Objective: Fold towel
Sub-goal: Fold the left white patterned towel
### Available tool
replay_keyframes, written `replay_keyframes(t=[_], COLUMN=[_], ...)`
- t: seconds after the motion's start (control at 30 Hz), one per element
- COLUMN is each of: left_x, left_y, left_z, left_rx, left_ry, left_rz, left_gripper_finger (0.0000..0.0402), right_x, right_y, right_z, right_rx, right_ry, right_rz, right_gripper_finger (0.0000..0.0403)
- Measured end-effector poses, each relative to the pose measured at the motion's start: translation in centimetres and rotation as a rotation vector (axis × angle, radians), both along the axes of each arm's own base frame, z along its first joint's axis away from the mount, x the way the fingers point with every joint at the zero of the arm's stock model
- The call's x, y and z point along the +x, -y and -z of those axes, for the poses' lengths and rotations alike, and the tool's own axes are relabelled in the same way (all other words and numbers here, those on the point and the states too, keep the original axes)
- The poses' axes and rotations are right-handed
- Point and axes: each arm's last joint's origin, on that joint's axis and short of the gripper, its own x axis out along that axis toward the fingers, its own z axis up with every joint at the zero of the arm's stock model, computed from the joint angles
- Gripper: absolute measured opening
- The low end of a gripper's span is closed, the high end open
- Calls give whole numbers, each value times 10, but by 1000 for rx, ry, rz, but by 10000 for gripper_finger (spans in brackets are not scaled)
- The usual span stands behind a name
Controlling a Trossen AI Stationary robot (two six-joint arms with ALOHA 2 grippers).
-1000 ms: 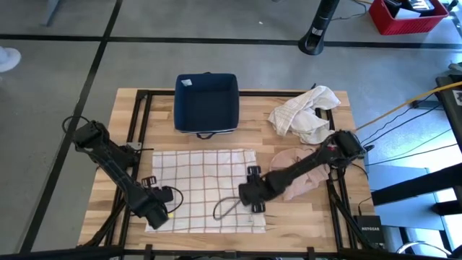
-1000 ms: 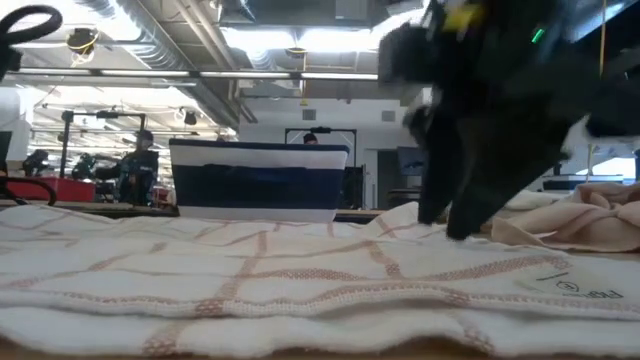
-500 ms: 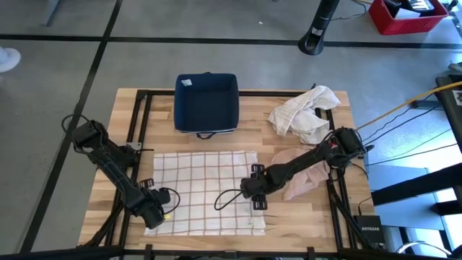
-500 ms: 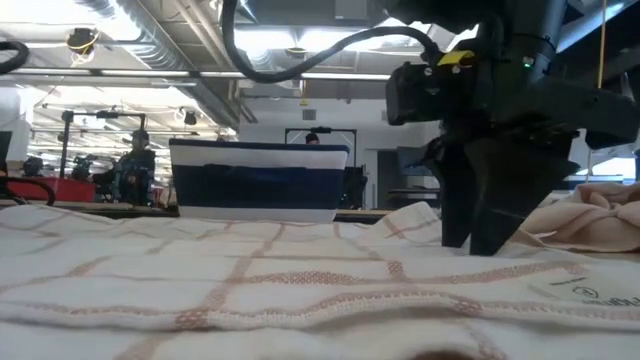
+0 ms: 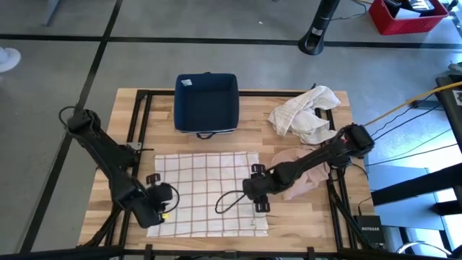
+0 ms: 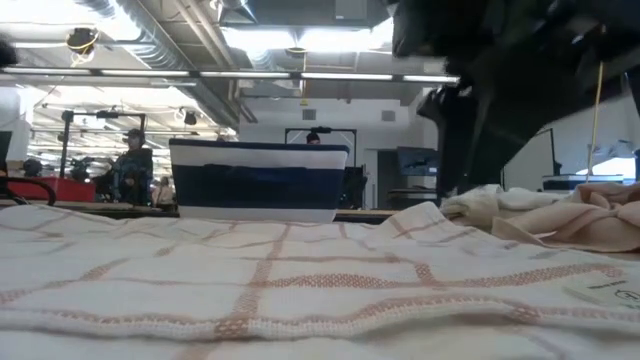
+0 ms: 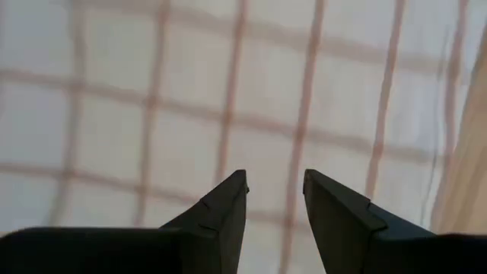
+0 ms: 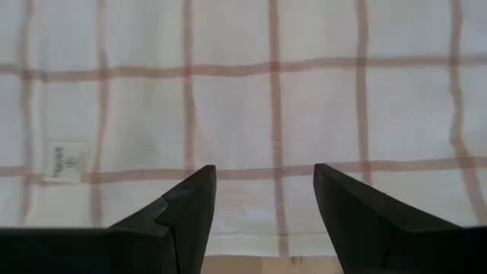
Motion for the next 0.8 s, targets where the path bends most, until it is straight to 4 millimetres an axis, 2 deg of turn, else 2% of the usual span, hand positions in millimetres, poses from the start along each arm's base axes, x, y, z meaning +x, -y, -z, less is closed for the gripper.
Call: replay_keyframes(t=[0.2,0.43,0.57,0.8], left_x=[6,6,-2,-9], left_y=[-14,-32,-35,-33], left_z=[-3,18,35,57], left_rx=[63,89,50,-17], left_ry=[17,-111,-201,-201], left_rz=[-31,-2,41,139], left_gripper_finger=[154,218,224,225], right_x=[-11,-31,-36,-37], right_y=[-8,2,5,5], right_z=[10,24,29,33], right_rx=[-56,-34,13,47], right_ry=[-10,29,91,133], right_rz=[-27,45,72,82], right_gripper_finger=[225,225,225,225])
